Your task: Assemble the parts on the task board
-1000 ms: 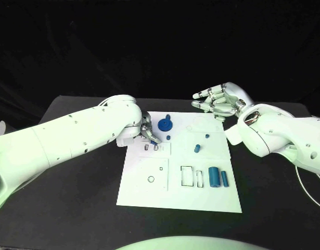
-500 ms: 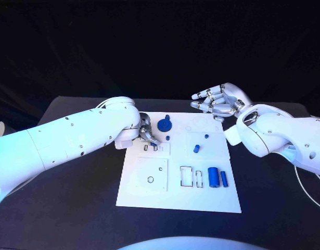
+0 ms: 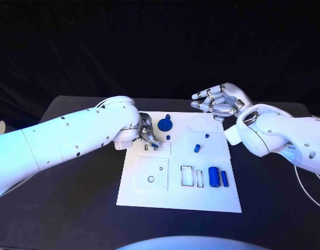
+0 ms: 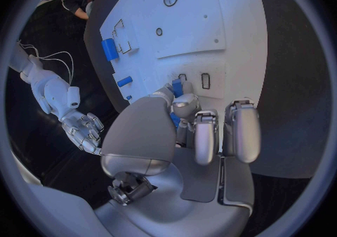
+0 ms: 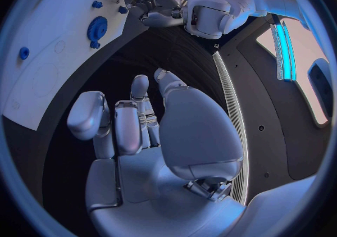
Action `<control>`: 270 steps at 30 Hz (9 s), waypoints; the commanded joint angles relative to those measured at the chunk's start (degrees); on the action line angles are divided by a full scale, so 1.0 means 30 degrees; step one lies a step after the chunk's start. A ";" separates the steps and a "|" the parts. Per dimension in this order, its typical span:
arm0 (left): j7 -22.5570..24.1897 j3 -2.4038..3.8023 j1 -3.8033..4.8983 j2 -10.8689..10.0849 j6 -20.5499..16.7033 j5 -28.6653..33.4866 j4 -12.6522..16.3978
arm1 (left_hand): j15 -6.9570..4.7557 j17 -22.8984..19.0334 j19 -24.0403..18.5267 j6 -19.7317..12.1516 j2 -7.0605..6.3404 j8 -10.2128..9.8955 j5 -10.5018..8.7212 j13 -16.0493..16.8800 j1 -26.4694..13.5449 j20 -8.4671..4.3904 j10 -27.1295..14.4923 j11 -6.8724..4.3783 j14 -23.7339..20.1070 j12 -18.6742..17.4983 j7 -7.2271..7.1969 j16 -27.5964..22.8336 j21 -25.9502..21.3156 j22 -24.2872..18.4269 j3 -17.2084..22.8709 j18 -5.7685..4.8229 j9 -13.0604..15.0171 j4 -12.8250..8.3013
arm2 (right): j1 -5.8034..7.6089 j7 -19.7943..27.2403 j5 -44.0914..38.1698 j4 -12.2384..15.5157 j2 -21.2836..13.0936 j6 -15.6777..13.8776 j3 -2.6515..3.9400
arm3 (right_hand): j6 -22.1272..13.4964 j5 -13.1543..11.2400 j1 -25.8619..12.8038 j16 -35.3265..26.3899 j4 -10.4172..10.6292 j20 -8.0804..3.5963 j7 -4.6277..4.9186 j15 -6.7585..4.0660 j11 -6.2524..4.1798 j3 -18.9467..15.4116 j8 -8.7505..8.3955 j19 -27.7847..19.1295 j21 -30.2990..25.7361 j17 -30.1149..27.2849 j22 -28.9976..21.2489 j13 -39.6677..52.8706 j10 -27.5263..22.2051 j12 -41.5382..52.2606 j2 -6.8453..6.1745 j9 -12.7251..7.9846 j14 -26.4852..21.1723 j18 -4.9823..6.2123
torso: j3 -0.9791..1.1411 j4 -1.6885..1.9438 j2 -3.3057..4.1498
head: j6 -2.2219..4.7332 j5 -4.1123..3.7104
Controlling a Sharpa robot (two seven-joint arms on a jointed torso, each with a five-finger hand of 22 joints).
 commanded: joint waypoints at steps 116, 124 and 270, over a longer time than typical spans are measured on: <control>-0.0907 -0.0188 -0.0857 -0.0686 -0.4361 -0.2844 0.1848 | -0.0293 0.5020 0.1336 0.1254 -0.0737 0.0495 0.0121 -0.0304 -0.1224 -0.0153 0.0528 -0.0232 0.2010 -0.0128 -0.0811 0.0059 0.0525 0.3773 0.4901 -0.0130 0.1130 -0.3648 | -0.0080 0.0273 -0.0207 0.0077 0.0022 0.0412 -0.0014 | 0.0091 0.0109 -0.0063 -0.0051 -0.0040 0.0025 -0.0049 0.0083 -0.0118 -0.0120 0.0095 -0.0010 -0.0123 0.0032 -0.0030 -0.0031 -0.0066 0.0099 0.0095 0.0033 0.0619 0.0269 | -0.0009 -0.0010 0.0001 | -0.0279 -0.0098; -0.0781 -0.0175 -0.0910 -0.1018 -0.5036 -0.3143 0.2329 | -0.0307 0.5020 0.1357 0.1288 -0.0797 0.0499 0.0122 -0.0264 -0.1282 -0.0165 0.0587 -0.0250 0.2010 -0.0083 -0.0828 0.0059 0.0574 0.3808 0.5054 -0.0142 0.1216 -0.3690 | -0.0099 0.0284 -0.0193 0.0075 0.0006 0.0421 -0.0014 | 0.0091 0.0109 -0.0063 -0.0051 -0.0040 0.0025 -0.0049 0.0083 -0.0118 -0.0120 0.0095 -0.0010 -0.0123 0.0032 -0.0030 -0.0031 -0.0066 0.0099 0.0095 0.0033 0.0619 0.0269 | 0.0000 -0.0018 0.0009 | -0.0291 -0.0104; -0.1385 -0.0090 -0.1070 -0.0314 -0.0804 -0.1564 0.0020 | -0.0605 0.5020 0.1586 0.2367 -0.2694 0.0477 0.0099 0.0632 -0.5795 -0.0407 0.0994 -0.0550 0.2010 0.0819 -0.1210 0.0059 0.1185 0.4304 -0.1971 -0.0298 0.3093 0.0246 | -0.0120 0.0211 -0.0190 0.0255 -0.0124 0.0513 -0.0014 | 0.0100 0.0110 -0.0055 -0.0133 -0.0033 0.0009 -0.0045 0.0078 -0.0114 -0.0303 0.0090 0.0023 -0.0193 -0.0002 -0.0088 -0.0161 -0.0102 0.0075 0.0171 0.0038 0.0624 0.0270 | -0.0007 -0.0006 -0.0018 | -0.0431 -0.0227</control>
